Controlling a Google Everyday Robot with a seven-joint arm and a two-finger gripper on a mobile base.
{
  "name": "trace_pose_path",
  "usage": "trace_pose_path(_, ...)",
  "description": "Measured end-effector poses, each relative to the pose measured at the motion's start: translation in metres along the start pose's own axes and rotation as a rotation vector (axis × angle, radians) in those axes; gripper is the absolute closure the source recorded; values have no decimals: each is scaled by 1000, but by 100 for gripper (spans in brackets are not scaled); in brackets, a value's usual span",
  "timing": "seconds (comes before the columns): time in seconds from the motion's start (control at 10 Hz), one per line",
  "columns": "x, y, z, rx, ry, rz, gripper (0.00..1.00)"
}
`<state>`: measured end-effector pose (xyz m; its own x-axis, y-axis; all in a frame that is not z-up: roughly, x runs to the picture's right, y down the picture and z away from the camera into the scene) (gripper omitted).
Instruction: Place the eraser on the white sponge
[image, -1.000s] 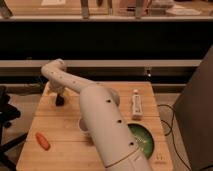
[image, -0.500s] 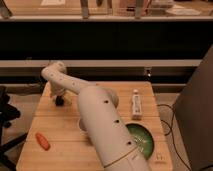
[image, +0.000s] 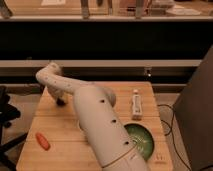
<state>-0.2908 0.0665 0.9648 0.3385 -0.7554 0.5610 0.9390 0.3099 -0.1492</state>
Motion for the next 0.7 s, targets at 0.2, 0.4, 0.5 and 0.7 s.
trace_pose_path(0.2, 6, 12, -4, -13, -22, 10, 99)
trace_pose_path(0.4, 5, 15, -9, -23, -8, 10, 99)
trace_pose_path(0.5, 3, 12, -12, -16, 5, -5, 99)
trace_pose_path(0.7, 3, 11, -13, -6, 13, -9, 99)
